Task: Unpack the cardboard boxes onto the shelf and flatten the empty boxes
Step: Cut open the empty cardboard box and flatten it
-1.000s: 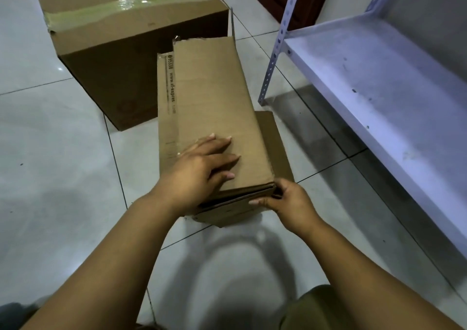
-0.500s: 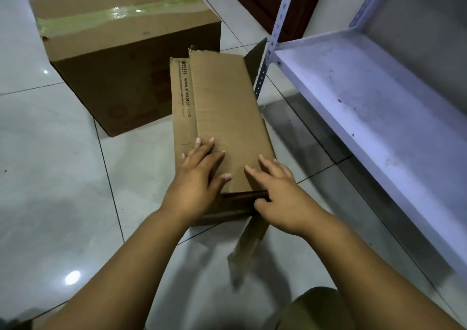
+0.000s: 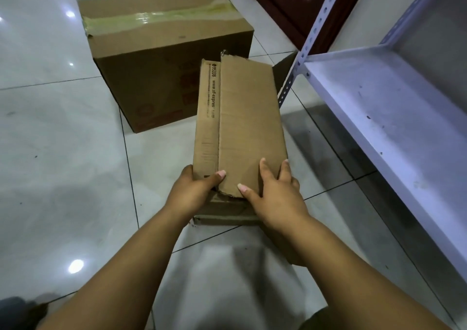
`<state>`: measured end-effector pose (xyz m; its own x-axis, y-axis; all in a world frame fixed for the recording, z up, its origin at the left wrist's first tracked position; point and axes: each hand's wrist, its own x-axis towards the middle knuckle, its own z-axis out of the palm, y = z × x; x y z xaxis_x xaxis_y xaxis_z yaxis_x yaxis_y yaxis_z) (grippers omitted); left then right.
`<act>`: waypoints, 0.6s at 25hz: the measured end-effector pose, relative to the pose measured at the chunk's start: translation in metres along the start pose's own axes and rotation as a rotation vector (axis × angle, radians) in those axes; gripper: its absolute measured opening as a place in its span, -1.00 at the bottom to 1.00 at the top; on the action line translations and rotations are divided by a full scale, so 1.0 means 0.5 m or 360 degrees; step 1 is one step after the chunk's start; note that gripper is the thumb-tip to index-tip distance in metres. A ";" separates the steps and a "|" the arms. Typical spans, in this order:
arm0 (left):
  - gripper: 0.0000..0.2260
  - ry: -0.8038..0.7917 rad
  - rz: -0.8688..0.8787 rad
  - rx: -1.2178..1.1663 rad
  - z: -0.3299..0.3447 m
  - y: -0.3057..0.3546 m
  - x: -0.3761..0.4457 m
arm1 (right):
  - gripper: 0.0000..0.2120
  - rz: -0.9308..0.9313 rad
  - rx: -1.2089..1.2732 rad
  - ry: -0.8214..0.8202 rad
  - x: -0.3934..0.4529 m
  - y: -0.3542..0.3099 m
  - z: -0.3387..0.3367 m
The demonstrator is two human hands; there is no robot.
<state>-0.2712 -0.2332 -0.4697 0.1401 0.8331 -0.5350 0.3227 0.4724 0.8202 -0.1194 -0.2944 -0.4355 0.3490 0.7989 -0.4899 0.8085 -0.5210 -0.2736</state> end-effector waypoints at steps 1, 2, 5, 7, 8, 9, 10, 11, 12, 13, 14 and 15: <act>-0.63 0.0012 0.0002 -0.0019 -0.006 -0.003 0.000 | -0.22 -0.0005 -0.0013 -0.0003 0.001 -0.008 0.002; -0.64 0.0030 -0.0003 -0.0034 -0.013 -0.004 -0.002 | -0.22 -0.0017 -0.0025 -0.0005 0.001 -0.017 0.005; -0.64 0.0121 -0.0013 -0.0009 -0.043 -0.004 -0.014 | -0.20 -0.0081 -0.0018 -0.0017 -0.003 -0.046 0.016; -0.64 0.0195 0.0003 0.0040 -0.074 -0.004 -0.022 | -0.18 -0.0141 0.0028 -0.0047 -0.009 -0.069 0.026; -0.64 0.0244 0.0006 0.0060 -0.091 -0.003 -0.025 | -0.17 -0.0172 0.0058 -0.0063 -0.014 -0.082 0.032; -0.64 0.0309 0.0007 0.0081 -0.111 -0.003 -0.030 | -0.17 -0.0213 0.0090 -0.0078 -0.019 -0.096 0.038; -0.64 0.0379 0.0006 0.0106 -0.131 -0.003 -0.038 | -0.17 -0.0261 0.0118 -0.0090 -0.026 -0.110 0.045; -0.63 0.0445 0.0000 0.0132 -0.148 -0.005 -0.047 | -0.17 -0.0308 0.0140 -0.0100 -0.031 -0.122 0.050; -0.63 0.0499 0.0001 0.0162 -0.161 -0.007 -0.058 | -0.16 -0.0348 0.0159 -0.0111 -0.035 -0.131 0.054; -0.63 0.0542 0.0014 0.0205 -0.171 -0.008 -0.071 | -0.16 -0.0379 0.0179 -0.0125 -0.038 -0.139 0.057; -0.62 0.0569 0.0039 0.0255 -0.175 -0.008 -0.083 | -0.16 -0.0394 0.0199 -0.0137 -0.039 -0.141 0.058; -0.60 0.0588 0.0066 0.0301 -0.175 -0.007 -0.092 | -0.15 -0.0396 0.0220 -0.0147 -0.038 -0.141 0.057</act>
<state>-0.3608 -0.2479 -0.4300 -0.1777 0.9138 -0.3653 0.4948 0.4039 0.7695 -0.1965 -0.2816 -0.4304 0.0985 0.8798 -0.4651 0.7895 -0.3536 -0.5016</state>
